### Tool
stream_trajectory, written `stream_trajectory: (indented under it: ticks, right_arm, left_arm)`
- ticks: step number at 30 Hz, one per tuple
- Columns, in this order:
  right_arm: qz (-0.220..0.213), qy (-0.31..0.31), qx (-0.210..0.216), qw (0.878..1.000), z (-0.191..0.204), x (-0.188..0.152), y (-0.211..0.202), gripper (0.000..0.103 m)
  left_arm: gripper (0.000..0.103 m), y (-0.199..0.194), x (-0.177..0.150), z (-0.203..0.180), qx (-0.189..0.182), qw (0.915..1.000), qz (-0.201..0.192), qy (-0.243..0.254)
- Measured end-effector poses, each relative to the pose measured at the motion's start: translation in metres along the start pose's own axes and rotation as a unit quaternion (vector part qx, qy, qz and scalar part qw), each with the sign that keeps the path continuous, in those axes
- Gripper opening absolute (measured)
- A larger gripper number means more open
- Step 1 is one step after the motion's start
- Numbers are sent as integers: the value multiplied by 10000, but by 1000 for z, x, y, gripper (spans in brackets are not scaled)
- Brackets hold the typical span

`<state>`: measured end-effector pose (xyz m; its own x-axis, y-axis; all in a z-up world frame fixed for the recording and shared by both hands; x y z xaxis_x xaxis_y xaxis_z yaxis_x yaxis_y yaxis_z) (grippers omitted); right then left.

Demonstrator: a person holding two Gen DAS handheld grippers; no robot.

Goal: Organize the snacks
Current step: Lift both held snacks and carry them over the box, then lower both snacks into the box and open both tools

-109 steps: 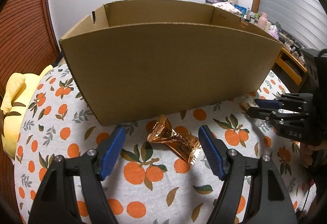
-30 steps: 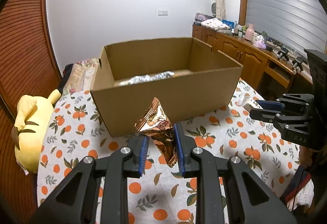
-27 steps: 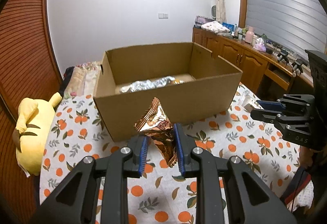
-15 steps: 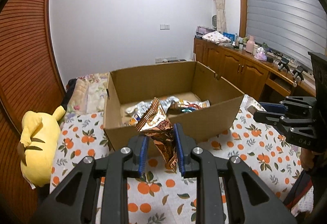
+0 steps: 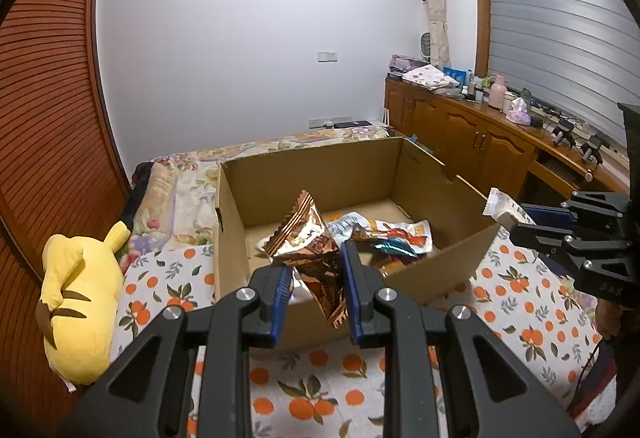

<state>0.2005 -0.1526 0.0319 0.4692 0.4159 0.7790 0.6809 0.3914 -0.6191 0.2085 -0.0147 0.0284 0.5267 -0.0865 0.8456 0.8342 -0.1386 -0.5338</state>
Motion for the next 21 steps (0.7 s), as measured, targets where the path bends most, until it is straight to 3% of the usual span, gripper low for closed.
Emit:
stream_trajectory:
  ticks: [21]
  right_arm:
    - [214,246,235,9992,-38,35,83,20]
  left_arm:
    - [24,88,33,4,-64,9988,471,118]
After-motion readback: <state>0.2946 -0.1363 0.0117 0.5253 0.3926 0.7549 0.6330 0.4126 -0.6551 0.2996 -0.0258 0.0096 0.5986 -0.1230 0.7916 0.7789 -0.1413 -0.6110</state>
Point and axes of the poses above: each gripper's, at about its wrist camera, not at the fingertips, and y roughly the way its jaws point, z to its left, x to its top, the point moved 4 cm from there along y, roughly the way its jaws point
